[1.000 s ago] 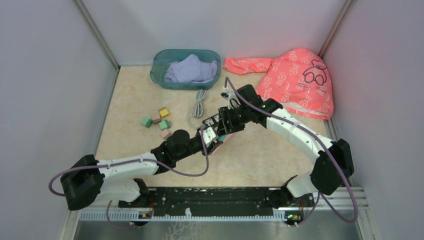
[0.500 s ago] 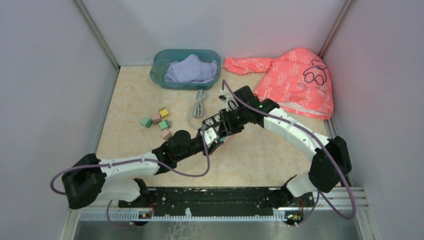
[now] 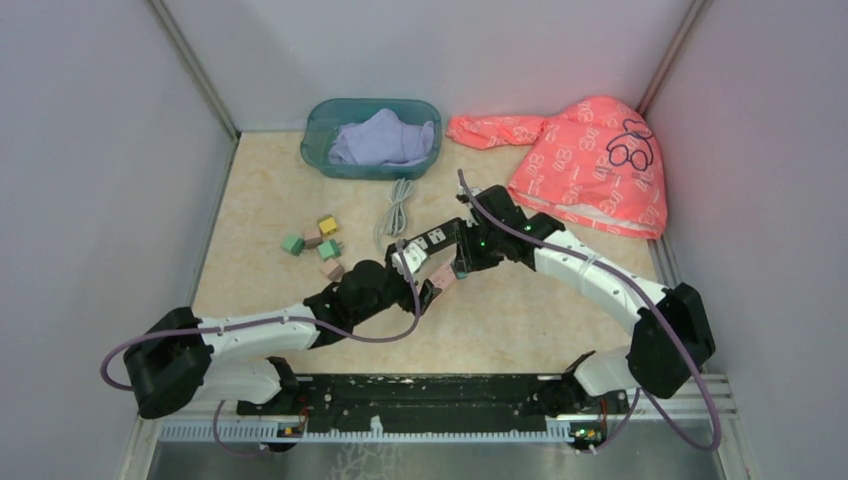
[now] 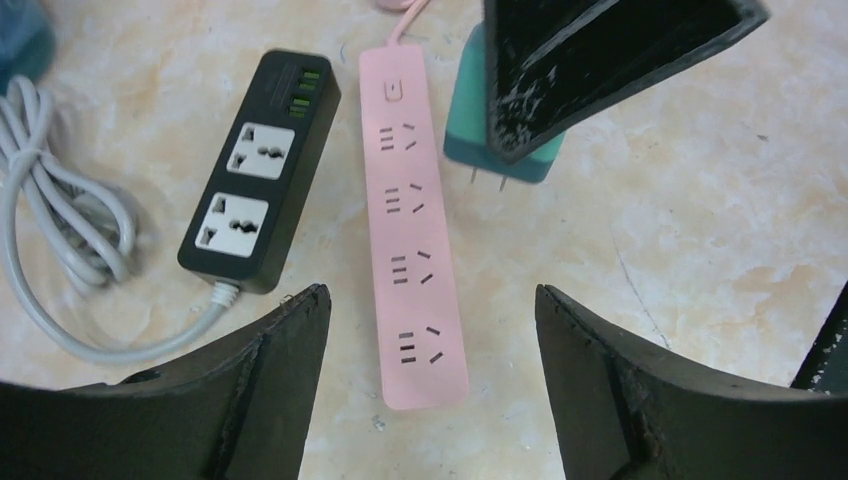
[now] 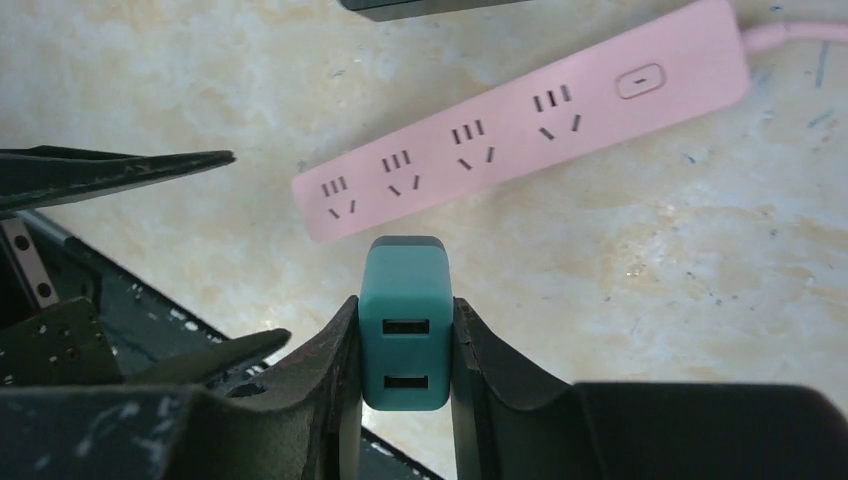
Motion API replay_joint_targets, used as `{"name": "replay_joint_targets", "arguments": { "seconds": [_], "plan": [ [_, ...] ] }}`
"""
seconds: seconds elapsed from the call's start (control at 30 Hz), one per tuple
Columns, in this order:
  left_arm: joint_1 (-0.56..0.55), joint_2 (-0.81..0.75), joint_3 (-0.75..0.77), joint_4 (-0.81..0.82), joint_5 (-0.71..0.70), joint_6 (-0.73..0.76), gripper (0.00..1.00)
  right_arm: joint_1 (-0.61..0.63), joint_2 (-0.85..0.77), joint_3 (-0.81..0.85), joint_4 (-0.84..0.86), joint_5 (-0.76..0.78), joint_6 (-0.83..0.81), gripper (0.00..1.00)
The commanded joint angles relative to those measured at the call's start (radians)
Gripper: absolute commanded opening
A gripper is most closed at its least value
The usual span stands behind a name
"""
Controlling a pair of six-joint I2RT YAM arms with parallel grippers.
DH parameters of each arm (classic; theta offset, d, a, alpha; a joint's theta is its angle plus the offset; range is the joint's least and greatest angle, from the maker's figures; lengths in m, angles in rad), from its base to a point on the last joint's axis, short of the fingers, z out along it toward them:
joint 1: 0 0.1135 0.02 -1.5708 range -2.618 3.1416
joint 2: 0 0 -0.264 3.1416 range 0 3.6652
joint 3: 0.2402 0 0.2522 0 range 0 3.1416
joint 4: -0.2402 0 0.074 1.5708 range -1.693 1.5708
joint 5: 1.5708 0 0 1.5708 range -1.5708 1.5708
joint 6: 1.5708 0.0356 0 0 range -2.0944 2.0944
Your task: Insert the plug
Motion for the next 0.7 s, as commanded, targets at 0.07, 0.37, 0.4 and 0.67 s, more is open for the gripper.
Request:
{"name": "replay_joint_targets", "arguments": {
  "seconds": [0.07,0.37,0.4,0.67],
  "plan": [
    [0.051,0.062,0.060,-0.112,-0.003,-0.177,0.80,-0.001,-0.062,-0.033,0.103,0.167,0.054,0.00],
    [0.170,0.185,0.160,-0.193,0.140,-0.294,0.75,-0.009,-0.143,-0.136,0.230,0.266,0.155,0.00],
    [0.176,0.200,0.175,-0.208,0.152,-0.301,0.74,-0.010,-0.160,-0.156,0.247,0.281,0.171,0.00],
    [0.186,0.318,0.258,-0.311,0.179,-0.362,0.68,-0.021,-0.212,-0.220,0.291,0.350,0.235,0.00]
  ]
}}
